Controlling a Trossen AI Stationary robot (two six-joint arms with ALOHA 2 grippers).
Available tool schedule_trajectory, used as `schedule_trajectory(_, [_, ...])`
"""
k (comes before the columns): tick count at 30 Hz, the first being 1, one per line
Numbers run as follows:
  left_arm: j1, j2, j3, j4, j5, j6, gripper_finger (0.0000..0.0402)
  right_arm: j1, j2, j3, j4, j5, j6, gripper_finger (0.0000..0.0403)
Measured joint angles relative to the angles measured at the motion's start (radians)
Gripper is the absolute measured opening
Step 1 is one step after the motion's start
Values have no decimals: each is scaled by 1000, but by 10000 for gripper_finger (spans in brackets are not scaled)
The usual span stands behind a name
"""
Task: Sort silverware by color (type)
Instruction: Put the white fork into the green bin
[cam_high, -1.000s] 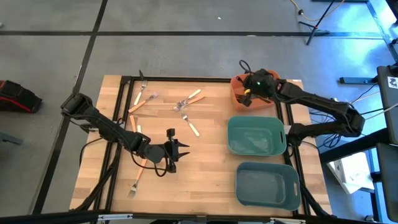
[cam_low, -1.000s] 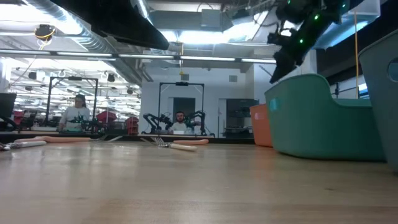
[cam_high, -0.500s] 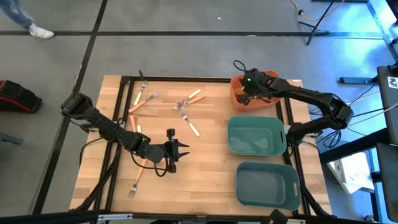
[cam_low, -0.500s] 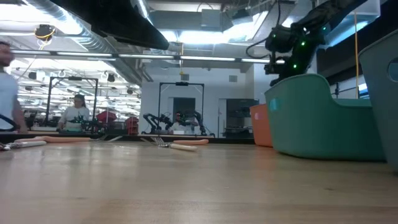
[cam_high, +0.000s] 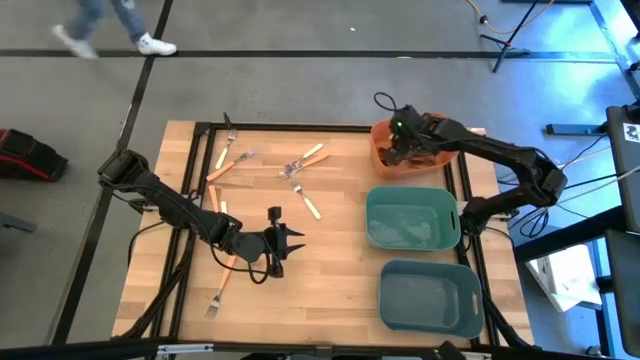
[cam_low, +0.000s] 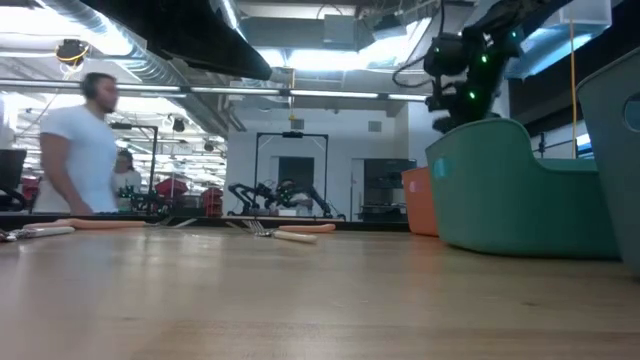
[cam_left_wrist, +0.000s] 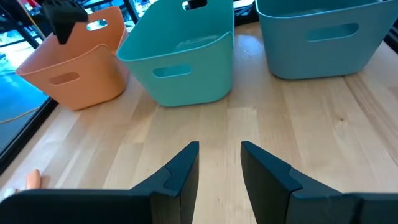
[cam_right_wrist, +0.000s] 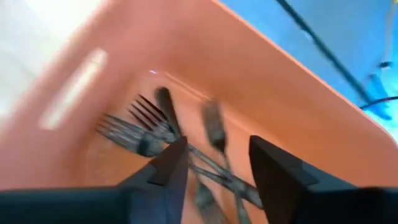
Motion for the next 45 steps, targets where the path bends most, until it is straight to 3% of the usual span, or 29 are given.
schedule_trajectory(5, [0,0,0,0,-1,0,114,105,0,56,95,-108,27,192])
schedule_trajectory(15, [-8,0,0,0,-2,8,114,320,24,33,451,-140,50,198])
schedule_trajectory(22, [-6,0,0,0,-2,3,114,424,134,36,567,-165,49,264])
schedule_trajectory(26, [-6,0,0,0,-2,-1,114,463,220,80,564,-185,61,288])
schedule_trajectory(38, [-6,0,0,0,24,-7,114,502,477,166,578,-169,108,291])
schedule_trajectory(45, [-6,0,0,-4,30,-7,114,504,581,166,707,-186,139,291])
